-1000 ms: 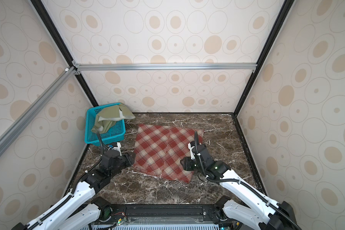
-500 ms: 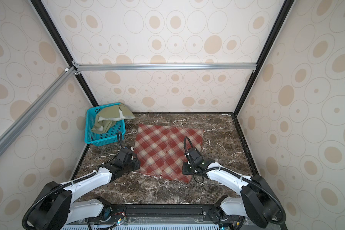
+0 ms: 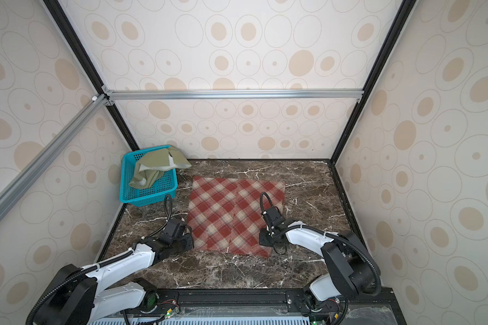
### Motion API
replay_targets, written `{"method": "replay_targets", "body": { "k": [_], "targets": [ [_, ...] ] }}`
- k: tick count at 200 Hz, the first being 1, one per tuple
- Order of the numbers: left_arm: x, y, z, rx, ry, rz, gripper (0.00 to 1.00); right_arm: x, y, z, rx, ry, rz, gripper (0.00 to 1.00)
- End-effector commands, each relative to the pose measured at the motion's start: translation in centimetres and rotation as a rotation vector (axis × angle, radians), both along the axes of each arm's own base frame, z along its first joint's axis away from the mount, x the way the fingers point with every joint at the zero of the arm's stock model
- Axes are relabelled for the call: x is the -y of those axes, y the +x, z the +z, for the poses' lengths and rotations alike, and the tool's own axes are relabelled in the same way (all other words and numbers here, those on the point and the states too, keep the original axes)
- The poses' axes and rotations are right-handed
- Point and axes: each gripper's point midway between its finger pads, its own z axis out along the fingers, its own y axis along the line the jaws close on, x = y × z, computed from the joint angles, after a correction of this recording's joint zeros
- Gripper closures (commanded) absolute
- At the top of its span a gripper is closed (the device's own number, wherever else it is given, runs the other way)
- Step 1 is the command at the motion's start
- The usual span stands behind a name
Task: Fold and stack the skirts
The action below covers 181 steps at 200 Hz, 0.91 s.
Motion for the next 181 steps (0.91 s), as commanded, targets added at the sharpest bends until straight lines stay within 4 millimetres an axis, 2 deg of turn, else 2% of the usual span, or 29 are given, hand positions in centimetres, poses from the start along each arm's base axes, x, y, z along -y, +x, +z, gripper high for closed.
{"method": "replay_targets", "body": {
  "k": [1, 19, 41, 69, 86, 108, 124, 149, 163, 181],
  "targets": [
    [-0.7, -2.9, -2.5, -0.128, 0.061, -0.015, 0.85, 2.7, 0.2, -1.4, -0.048, -0.104, -0.028, 1.0],
    [0.5, -2.9, -2.4, -0.127, 0.059, -0.062, 0.86, 4.0, 2.0, -1.6, -0.046, -0.113, -0.061, 1.0],
    [2.6, -3.3, -2.4, -0.131, 0.025, -0.11, 0.86, 4.9, 5.3, -1.7, -0.015, -0.094, -0.095, 1.0],
    [5.4, -3.7, -2.2, -0.135, 0.013, -0.175, 0.88, 4.4, 9.8, -1.4, 0.026, -0.064, -0.107, 1.0],
    [6.6, -3.5, -1.4, -0.132, 0.003, -0.202, 0.9, 3.2, 11.2, 0.6, 0.073, -0.005, -0.102, 1.0],
    [6.2, -2.1, 0.9, -0.07, 0.05, -0.188, 0.9, 2.7, 10.9, 3.8, 0.139, 0.024, -0.089, 1.0],
    [6.2, -0.7, 2.9, -0.003, 0.081, -0.197, 0.89, 2.7, 9.8, 4.7, 0.141, 0.04, -0.082, 1.0],
    [7.2, 0.6, 3.7, 0.016, 0.109, -0.238, 0.9, 3.6, 8.1, 3.9, 0.118, 0.017, -0.095, 1.0],
    [8.0, 0.9, 3.0, -0.005, 0.124, -0.283, 0.92, 3.9, 7.4, 3.0, 0.095, 0.008, -0.104, 1.0],
    [8.0, 1.1, 2.0, -0.019, 0.158, -0.308, 0.97, 4.2, 6.8, 1.7, 0.073, -0.004, -0.109, 1.0]
  ]
}}
